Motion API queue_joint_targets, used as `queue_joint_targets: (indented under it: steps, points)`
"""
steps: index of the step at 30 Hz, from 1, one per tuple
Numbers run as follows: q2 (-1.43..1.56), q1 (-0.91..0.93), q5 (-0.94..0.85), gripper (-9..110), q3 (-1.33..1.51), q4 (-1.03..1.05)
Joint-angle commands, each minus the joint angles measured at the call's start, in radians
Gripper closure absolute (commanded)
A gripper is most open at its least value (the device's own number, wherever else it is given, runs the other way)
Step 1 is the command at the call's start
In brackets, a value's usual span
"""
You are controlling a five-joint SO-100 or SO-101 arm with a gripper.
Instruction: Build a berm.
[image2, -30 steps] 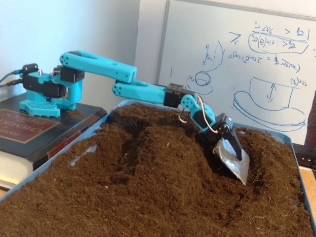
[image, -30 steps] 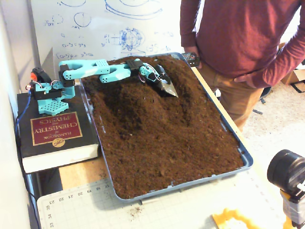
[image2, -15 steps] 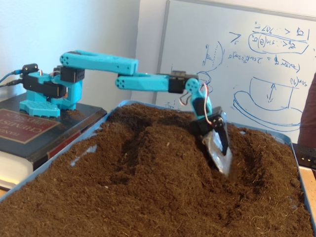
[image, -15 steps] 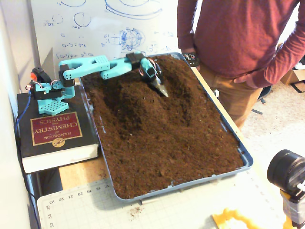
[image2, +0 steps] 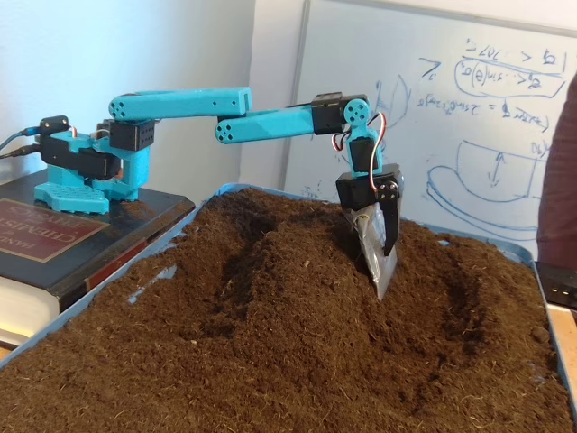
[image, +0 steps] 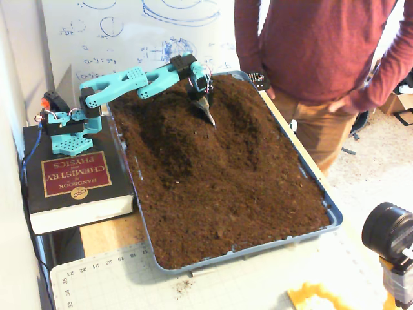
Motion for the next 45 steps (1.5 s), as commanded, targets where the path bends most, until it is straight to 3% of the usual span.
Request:
queue_joint_targets:
  steps: [1, 7, 16, 22, 26, 38, 45]
  points:
    - [0.235, 0.074, 0.012, 101, -0.038, -0.043]
    - [0.239, 0.201, 0.012, 101, -0.021, -0.262]
    - [0.002, 0.245, -0.002, 101, -0.020, -0.798]
    - [-0.199, 0.241, 0.000, 101, -0.020, -0.850]
    - [-0.232, 0.249, 0.000, 101, -0.020, -0.721]
    - [-0.054, 0.238, -0.002, 101, -0.021, 0.060]
    - [0.054, 0.216, 0.009, 101, -0.037, 0.176]
